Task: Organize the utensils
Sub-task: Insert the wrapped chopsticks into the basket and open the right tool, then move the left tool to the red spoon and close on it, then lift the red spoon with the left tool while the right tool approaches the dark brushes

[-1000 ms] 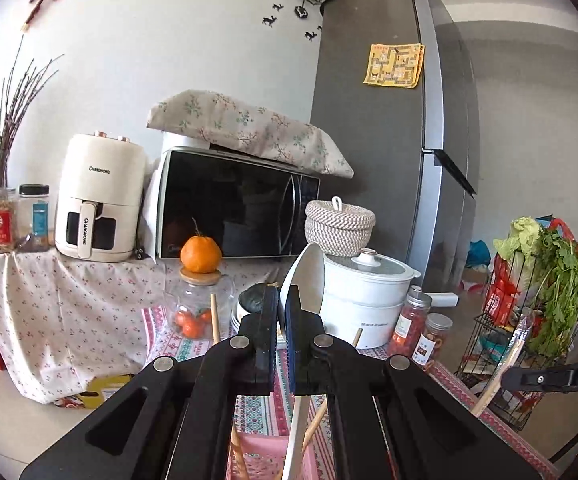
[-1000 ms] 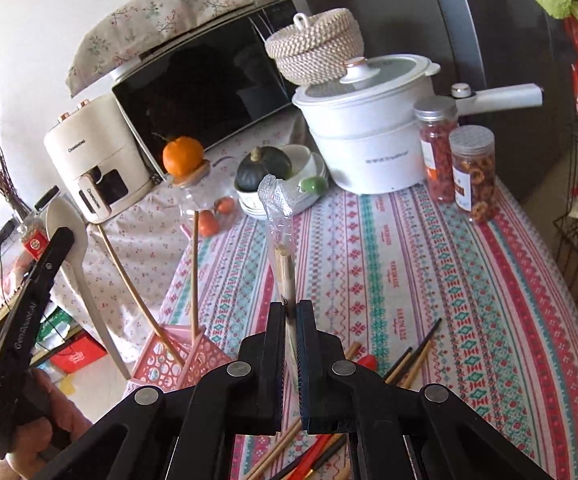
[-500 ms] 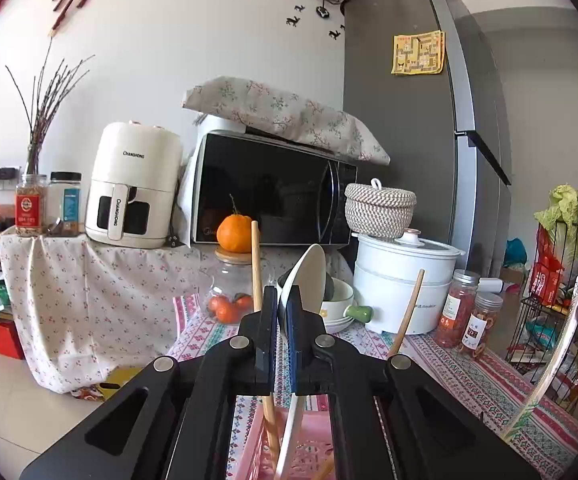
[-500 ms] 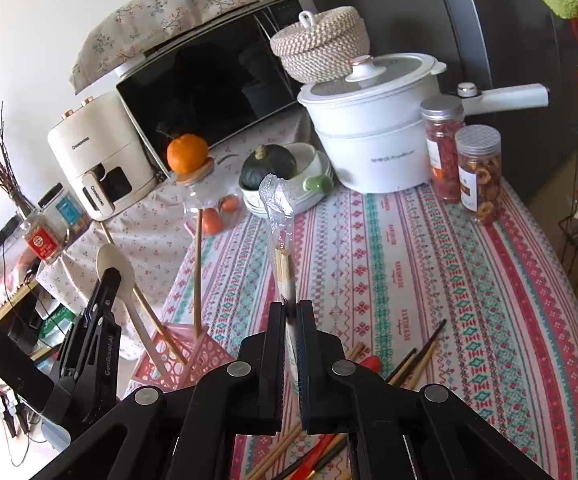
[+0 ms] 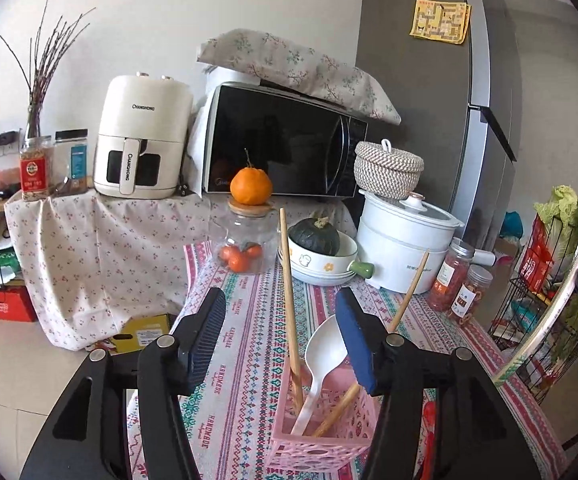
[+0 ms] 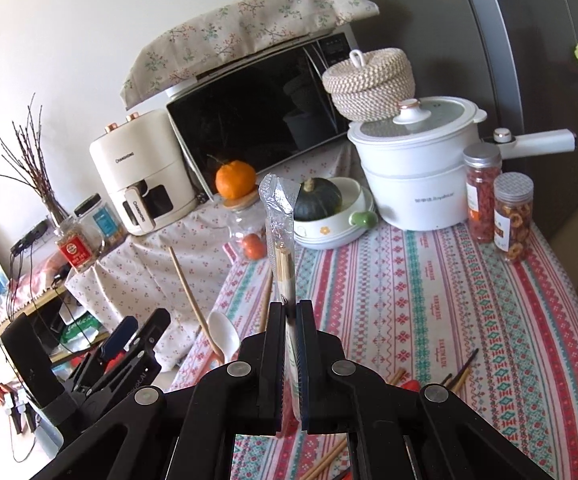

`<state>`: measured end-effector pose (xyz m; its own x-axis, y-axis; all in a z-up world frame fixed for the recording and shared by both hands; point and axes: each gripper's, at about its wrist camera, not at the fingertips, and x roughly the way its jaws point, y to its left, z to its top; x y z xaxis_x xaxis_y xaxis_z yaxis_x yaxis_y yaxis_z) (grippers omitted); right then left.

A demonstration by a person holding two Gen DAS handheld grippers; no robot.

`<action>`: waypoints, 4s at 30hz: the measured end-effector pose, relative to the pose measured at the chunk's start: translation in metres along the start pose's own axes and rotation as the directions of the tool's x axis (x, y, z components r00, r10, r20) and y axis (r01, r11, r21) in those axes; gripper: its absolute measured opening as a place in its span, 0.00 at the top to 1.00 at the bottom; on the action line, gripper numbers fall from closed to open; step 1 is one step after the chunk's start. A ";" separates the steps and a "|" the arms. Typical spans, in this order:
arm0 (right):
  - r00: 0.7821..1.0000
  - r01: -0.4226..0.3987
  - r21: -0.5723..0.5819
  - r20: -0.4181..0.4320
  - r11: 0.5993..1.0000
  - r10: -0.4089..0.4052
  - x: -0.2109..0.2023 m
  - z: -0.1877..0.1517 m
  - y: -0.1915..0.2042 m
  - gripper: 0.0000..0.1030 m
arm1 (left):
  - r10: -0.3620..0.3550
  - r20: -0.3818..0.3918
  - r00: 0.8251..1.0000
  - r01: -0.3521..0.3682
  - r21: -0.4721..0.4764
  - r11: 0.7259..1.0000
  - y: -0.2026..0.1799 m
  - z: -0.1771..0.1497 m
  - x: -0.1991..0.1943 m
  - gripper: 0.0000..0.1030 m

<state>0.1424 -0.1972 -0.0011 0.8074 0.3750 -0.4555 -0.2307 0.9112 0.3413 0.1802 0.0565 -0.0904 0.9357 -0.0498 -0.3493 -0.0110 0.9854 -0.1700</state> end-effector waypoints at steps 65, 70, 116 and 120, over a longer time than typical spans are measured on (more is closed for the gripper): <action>0.853 0.366 -0.058 -0.377 0.929 -0.360 0.055 -0.058 -0.096 0.01 | -0.062 -0.565 0.823 0.174 0.146 0.974 -0.075 -0.041 -0.011 0.11; 0.821 0.408 -0.066 -0.410 0.910 -0.398 0.050 -0.062 -0.116 0.01 | -0.086 -0.638 0.765 0.244 0.164 0.956 -0.107 -0.050 0.001 0.11; 0.747 0.452 -0.003 -0.545 0.892 -0.381 0.071 -0.072 -0.184 0.01 | -0.117 -0.705 0.700 0.278 0.118 0.953 -0.172 -0.065 0.110 0.75; 0.743 0.438 -0.010 -0.559 0.899 -0.369 0.088 -0.076 -0.175 0.01 | -0.173 -0.653 0.737 0.310 0.099 0.946 -0.157 -0.047 0.069 0.75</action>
<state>0.2127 -0.3110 -0.1636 0.3816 0.0379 -0.9235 0.1410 0.9851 0.0986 0.2297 -0.1092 -0.1314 0.4614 -0.3139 -0.8298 0.3143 0.9325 -0.1781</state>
